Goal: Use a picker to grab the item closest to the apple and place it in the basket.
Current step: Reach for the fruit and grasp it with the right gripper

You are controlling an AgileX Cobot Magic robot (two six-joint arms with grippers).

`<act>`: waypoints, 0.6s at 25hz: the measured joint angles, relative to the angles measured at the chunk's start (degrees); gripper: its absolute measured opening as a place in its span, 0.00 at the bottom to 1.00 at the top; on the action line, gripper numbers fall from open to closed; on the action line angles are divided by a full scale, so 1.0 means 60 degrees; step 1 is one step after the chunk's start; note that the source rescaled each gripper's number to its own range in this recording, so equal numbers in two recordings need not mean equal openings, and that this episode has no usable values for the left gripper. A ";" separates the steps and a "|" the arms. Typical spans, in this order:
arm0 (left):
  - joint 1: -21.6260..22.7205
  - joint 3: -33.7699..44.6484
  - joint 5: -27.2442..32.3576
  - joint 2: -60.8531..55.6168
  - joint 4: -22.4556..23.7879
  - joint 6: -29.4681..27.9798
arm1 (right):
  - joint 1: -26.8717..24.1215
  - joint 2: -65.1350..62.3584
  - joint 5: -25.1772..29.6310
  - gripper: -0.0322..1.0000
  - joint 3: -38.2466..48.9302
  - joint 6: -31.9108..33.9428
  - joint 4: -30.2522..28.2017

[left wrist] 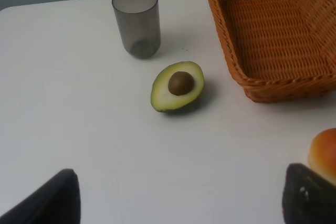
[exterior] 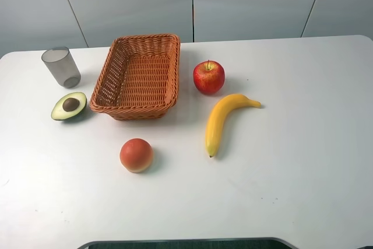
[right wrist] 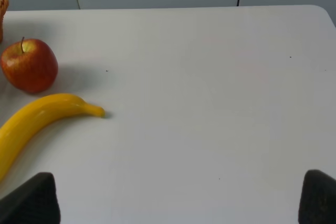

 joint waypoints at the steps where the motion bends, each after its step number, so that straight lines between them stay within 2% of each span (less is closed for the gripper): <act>1: 0.0000 0.0000 0.0000 0.0000 0.0000 0.0000 | 0.0000 0.0000 0.0000 1.00 0.0000 0.0000 0.0000; 15: 0.0000 0.0000 0.0000 0.0000 0.0000 -0.0018 | 0.0000 0.0000 0.0000 1.00 0.0000 0.0000 0.0000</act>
